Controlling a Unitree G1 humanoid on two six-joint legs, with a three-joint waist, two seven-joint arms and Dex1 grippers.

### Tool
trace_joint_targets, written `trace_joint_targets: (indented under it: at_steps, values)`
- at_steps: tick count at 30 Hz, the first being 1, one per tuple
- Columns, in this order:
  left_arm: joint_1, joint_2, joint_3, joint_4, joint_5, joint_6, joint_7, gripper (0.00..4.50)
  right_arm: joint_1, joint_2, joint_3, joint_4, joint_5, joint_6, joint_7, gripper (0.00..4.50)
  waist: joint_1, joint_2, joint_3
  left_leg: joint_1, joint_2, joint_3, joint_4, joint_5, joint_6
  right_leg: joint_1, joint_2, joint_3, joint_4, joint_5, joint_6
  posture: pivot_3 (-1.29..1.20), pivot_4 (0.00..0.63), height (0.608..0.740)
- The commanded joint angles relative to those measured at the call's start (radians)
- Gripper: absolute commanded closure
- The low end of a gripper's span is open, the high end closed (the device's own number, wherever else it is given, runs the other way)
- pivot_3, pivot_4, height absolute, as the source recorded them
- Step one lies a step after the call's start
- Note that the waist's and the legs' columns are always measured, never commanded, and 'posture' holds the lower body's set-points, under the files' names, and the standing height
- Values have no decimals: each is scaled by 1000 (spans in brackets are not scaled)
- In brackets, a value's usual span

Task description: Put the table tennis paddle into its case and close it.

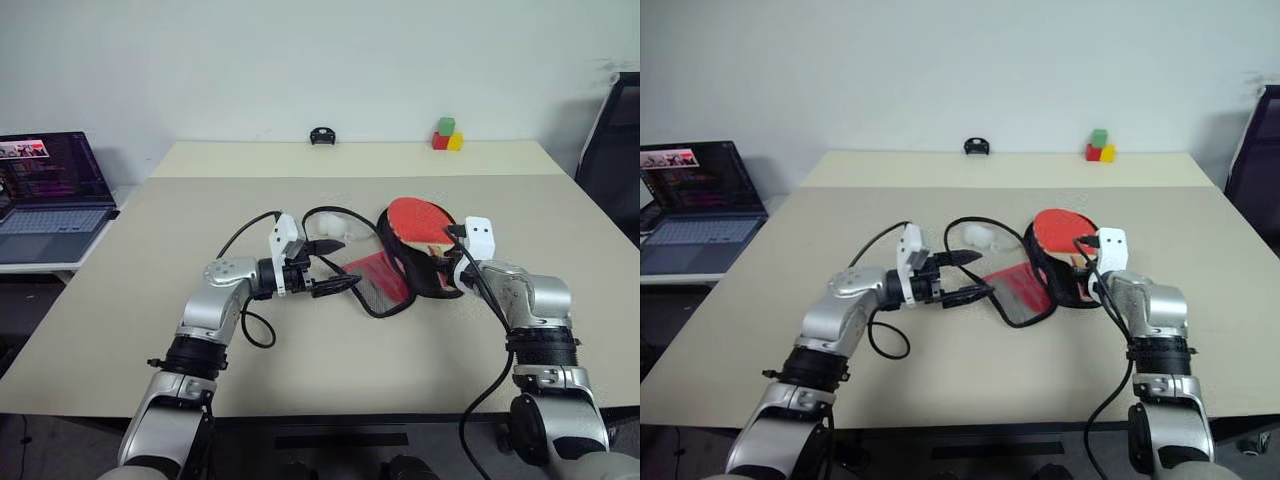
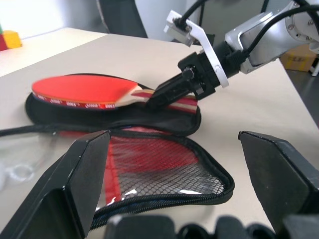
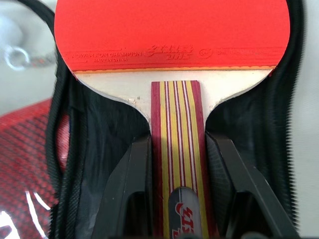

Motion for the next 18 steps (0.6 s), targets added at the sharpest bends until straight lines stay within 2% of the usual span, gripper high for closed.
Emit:
trace_joint_targets:
  at_steps: [1,8,18]
  values:
    - [-2,10,28,-52,-22,-1,6,0,-60,-4,4,20,-15,-75,10,3398,0,0,0,0,0,0,0,0,0,0,0,0,0,0,0,0,150,740]
    - [4,9,28,-60,-23,2,12,0,-78,-10,31,77,-44,-112,21,3398,0,0,0,0,0,0,0,0,0,0,0,0,0,0,0,0,150,740]
    - [11,8,28,-65,-25,2,18,0,-43,14,47,-9,-31,-66,17,3398,-1,0,0,0,0,0,0,0,0,0,0,0,0,0,0,0,150,740]
